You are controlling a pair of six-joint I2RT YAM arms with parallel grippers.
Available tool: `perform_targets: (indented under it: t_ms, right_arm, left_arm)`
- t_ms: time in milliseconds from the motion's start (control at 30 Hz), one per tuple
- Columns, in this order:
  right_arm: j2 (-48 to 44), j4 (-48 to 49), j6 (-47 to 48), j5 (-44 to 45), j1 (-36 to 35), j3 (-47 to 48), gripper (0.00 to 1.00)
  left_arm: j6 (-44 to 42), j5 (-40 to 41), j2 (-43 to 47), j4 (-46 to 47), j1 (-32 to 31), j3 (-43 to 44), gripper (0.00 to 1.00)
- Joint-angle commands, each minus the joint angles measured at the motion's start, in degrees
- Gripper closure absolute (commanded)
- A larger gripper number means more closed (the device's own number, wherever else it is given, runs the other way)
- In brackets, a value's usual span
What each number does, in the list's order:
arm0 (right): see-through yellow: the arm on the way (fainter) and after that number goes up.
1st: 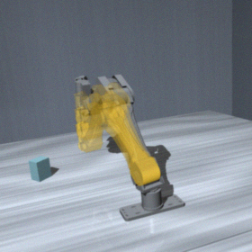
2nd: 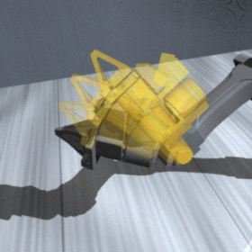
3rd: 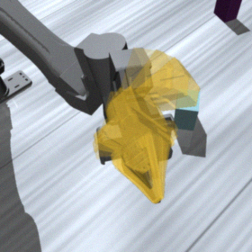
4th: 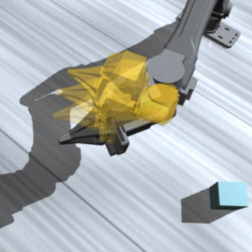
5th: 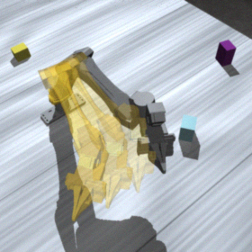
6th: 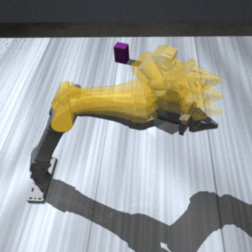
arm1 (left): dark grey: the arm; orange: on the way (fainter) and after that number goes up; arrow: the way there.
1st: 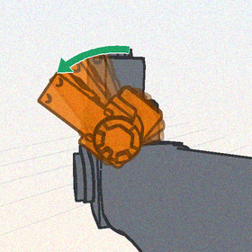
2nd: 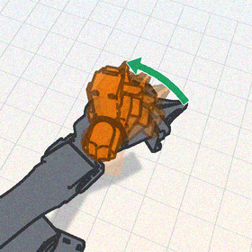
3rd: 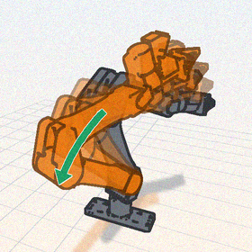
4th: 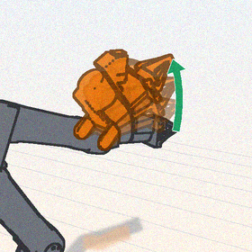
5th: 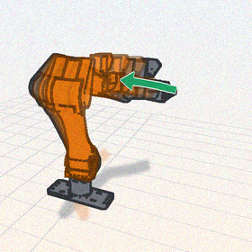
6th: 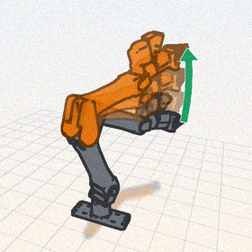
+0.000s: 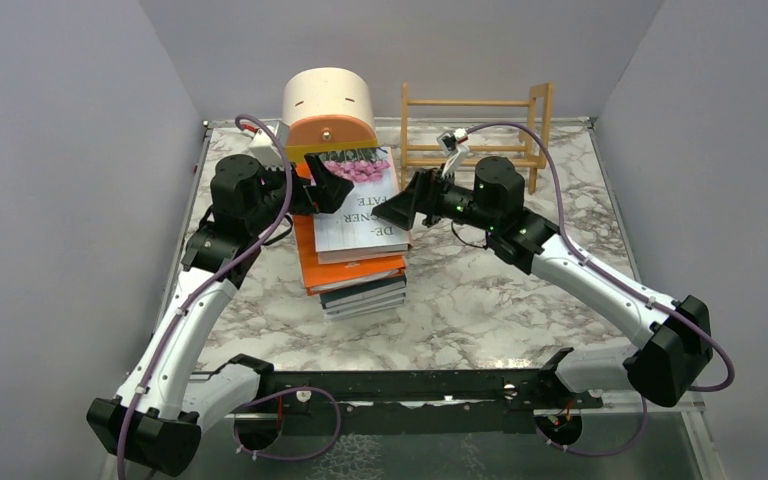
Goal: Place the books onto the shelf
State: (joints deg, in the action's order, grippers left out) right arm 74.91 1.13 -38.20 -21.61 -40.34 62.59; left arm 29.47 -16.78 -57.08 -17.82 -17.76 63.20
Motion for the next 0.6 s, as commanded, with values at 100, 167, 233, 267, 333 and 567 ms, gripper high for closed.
perform_targets:
  t_ms: [100,167,233,267,333,567]
  right_arm:
    - [0.41,4.53,-2.39,-4.23,0.93,-1.01,0.0]
    - [0.34,4.76,-2.67,-4.49,1.12,-1.22,0.01]
    - [0.24,4.88,-3.11,-4.76,1.38,-1.49,0.01]
    - [0.18,5.05,-3.3,-4.89,1.57,-1.67,0.01]
    - [0.02,5.88,-3.8,-5.53,1.85,-2.04,0.01]
    - [-0.03,7.23,-4.99,-6.74,2.83,-2.43,0.06]
  left_arm:
    - [2.45,-4.35,-1.2,6.04,-1.75,-1.19,0.08]
    - [2.83,-4.82,-1.69,7.45,-2.3,-1.33,0.08]
    - [3.19,-4.93,-2.17,8.42,-2.96,-1.42,0.08]
    - [3.28,-4.91,-2.47,8.76,-3.41,-1.44,0.08]
    - [3.54,-4.92,-2.95,9.72,-4.17,-1.5,0.08]
    - [4.07,-4.73,-4.97,12.55,-6.67,-1.52,0.08]
